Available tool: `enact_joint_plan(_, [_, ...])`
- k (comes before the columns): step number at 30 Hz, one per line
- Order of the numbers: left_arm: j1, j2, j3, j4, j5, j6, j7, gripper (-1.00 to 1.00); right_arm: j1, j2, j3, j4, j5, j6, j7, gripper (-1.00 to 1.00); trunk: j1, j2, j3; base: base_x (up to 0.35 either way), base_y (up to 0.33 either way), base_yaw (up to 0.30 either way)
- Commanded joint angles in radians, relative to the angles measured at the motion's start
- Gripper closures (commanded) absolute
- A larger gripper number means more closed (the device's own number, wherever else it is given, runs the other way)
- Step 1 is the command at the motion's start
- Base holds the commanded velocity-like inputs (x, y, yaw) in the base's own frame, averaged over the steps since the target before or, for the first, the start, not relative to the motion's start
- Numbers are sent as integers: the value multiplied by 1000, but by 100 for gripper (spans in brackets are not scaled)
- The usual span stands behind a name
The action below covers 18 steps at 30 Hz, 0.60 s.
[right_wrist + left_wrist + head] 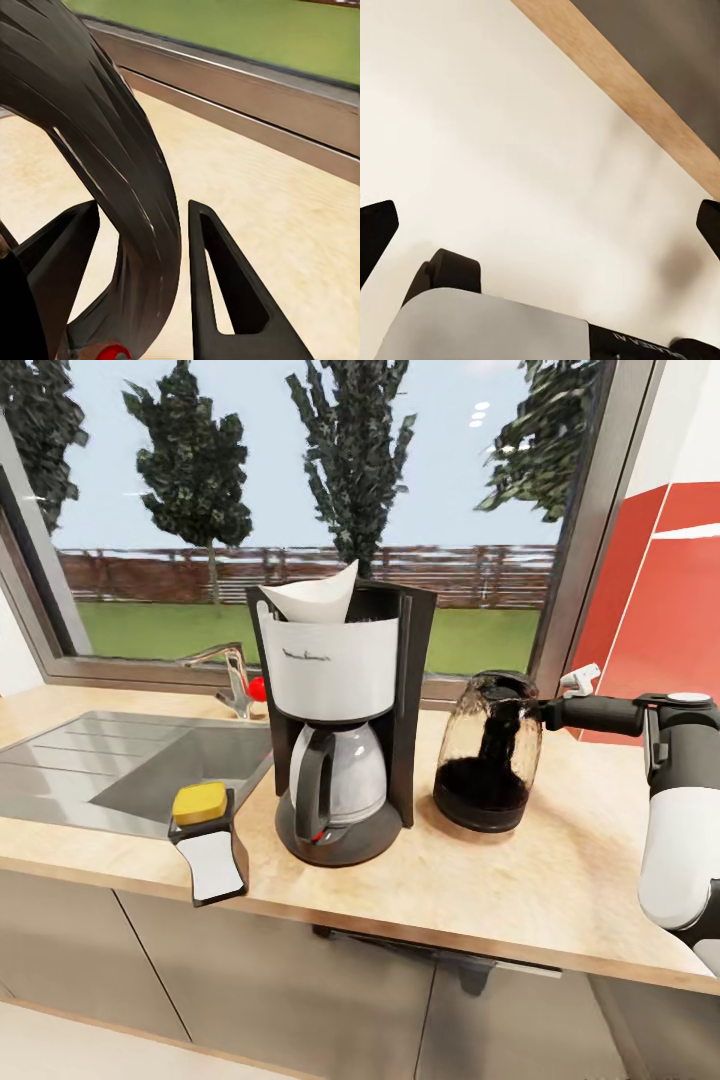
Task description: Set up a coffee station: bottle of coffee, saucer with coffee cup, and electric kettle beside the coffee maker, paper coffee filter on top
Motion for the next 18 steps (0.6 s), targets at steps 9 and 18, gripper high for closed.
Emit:
enact_joint_plan(9, [-1,0,-1,1,1,-4,-3,-100,-1,1,-4,-1,6,10,9,100,11,-22,-10,0,0,0])
enact_joint_plan(18, [-1,0,-1,1,1,-4,-3,-100,-1,2,-3,0,6,11,9,100,11,-22,-10,0,0,0])
